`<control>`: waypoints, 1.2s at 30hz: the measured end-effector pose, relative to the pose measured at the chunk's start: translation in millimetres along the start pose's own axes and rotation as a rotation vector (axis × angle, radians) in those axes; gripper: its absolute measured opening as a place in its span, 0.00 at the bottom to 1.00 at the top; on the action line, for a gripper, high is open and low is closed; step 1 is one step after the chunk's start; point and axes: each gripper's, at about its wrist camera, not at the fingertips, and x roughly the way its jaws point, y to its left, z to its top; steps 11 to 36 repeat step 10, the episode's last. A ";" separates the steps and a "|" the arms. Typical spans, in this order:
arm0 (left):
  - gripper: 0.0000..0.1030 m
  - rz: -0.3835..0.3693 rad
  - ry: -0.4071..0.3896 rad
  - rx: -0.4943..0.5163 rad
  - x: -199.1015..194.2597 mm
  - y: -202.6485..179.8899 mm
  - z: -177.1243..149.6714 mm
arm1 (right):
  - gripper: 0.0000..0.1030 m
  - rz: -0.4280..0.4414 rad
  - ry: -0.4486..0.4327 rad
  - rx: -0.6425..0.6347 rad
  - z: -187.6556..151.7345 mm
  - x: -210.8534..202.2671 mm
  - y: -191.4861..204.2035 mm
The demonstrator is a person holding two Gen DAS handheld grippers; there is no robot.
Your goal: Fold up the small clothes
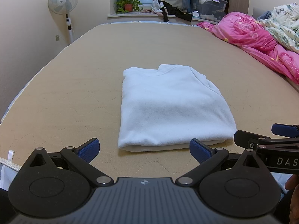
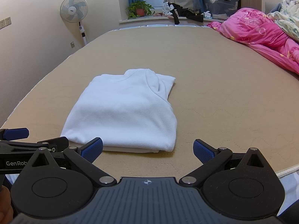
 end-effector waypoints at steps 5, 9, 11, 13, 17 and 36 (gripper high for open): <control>1.00 0.001 -0.001 0.001 0.0 0.2 0.2 | 0.99 0.000 0.000 -0.001 -0.2 -0.1 0.5; 1.00 -0.001 0.002 -0.002 0.1 1.3 0.6 | 0.99 -0.002 0.000 -0.001 -0.2 0.1 1.5; 1.00 -0.001 0.002 -0.002 -0.2 1.7 1.0 | 0.99 -0.002 -0.002 0.000 -0.2 0.0 1.4; 1.00 -0.001 0.002 -0.002 -0.2 1.7 1.0 | 0.99 -0.002 -0.002 0.000 -0.2 0.0 1.4; 1.00 -0.001 0.002 -0.002 -0.2 1.7 1.0 | 0.99 -0.002 -0.002 0.000 -0.2 0.0 1.4; 1.00 -0.001 0.002 -0.002 -0.2 1.7 1.0 | 0.99 -0.002 -0.002 0.000 -0.2 0.0 1.4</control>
